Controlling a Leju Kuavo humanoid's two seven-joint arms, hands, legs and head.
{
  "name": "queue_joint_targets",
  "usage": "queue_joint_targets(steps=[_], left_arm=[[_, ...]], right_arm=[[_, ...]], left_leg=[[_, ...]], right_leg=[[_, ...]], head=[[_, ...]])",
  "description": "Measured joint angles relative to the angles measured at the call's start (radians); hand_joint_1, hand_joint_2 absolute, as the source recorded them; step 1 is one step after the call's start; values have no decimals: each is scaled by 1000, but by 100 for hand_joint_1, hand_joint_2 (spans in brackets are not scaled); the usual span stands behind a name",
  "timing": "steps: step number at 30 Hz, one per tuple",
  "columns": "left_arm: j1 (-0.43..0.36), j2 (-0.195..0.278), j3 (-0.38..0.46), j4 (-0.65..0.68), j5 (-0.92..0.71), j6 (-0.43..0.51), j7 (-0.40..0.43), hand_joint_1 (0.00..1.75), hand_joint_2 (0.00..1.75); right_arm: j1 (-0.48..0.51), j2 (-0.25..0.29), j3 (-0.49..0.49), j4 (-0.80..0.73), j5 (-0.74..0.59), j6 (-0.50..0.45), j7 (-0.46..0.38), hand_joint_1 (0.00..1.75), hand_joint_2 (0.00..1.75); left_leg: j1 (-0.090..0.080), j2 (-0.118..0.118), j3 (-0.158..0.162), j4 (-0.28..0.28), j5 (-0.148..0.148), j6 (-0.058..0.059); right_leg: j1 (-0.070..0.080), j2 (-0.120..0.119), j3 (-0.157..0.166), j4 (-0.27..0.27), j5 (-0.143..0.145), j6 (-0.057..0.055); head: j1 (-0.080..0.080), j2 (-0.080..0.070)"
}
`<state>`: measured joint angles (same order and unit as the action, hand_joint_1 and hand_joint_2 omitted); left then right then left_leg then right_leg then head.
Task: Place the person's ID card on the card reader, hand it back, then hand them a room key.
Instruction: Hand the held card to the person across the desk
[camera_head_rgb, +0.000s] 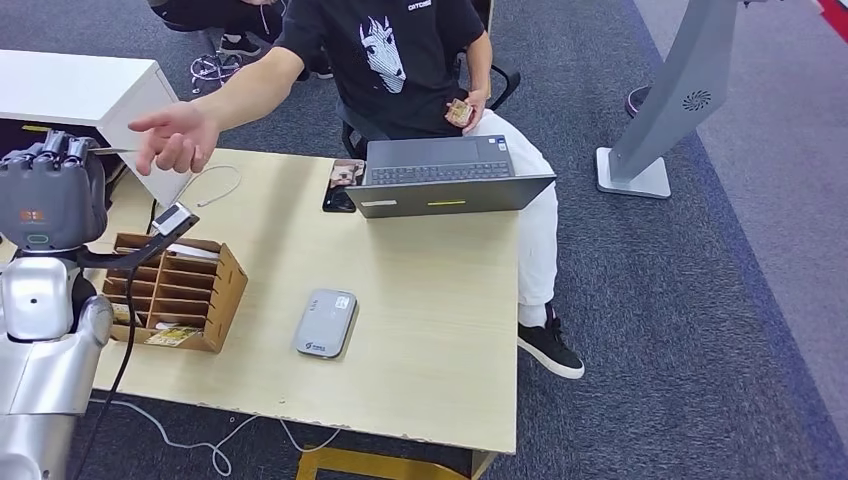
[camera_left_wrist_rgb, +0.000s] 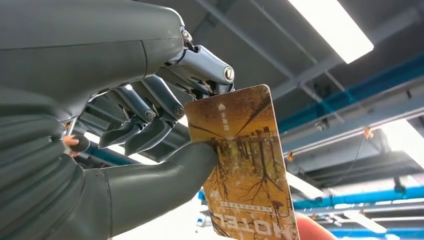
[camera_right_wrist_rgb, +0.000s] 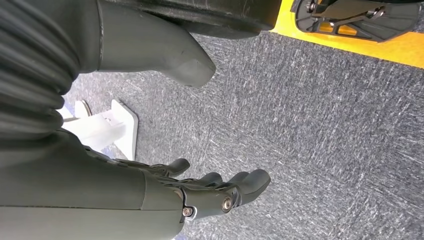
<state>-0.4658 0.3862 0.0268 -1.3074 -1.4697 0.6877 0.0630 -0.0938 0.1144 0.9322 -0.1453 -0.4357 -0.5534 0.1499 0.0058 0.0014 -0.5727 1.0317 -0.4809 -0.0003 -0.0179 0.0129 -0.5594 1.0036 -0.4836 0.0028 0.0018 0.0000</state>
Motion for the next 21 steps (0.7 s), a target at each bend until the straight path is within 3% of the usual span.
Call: queue_joint_targets(steps=[7, 16, 20, 21], left_arm=[[-64, -17, 0, 134, -1, -3, 18, 175, 175], [-80, -37, 0, 190, 38, 3, 15, 175, 175], [-78, -43, 1, 194, 45, 3, 6, 3, 175], [-75, -46, 2, 193, 44, 3, 2, 0, 175]], right_arm=[[-2, 0, 5, 0, -4, -4, -5, 0, 175], [-3, 0, 5, 0, -9, -7, -8, 0, 175], [-3, 0, 5, 0, -15, -9, -7, 0, 175], [-3, 0, 5, 0, -16, -10, -6, 0, 175]], left_leg=[[-1, 0, 0, 0, 0, 0], [0, 0, 0, 0, 0, 0], [0, 1, -1, 0, 0, 0], [0, 1, -1, 0, 0, 0]], right_leg=[[-1, 0, 0, 0, 0, 0], [0, 1, -1, 0, 0, 1], [0, 1, -1, 0, 0, 1], [0, 1, -1, 0, 0, 1]], head=[[0, 0], [0, 0], [0, 0], [0, 0]])
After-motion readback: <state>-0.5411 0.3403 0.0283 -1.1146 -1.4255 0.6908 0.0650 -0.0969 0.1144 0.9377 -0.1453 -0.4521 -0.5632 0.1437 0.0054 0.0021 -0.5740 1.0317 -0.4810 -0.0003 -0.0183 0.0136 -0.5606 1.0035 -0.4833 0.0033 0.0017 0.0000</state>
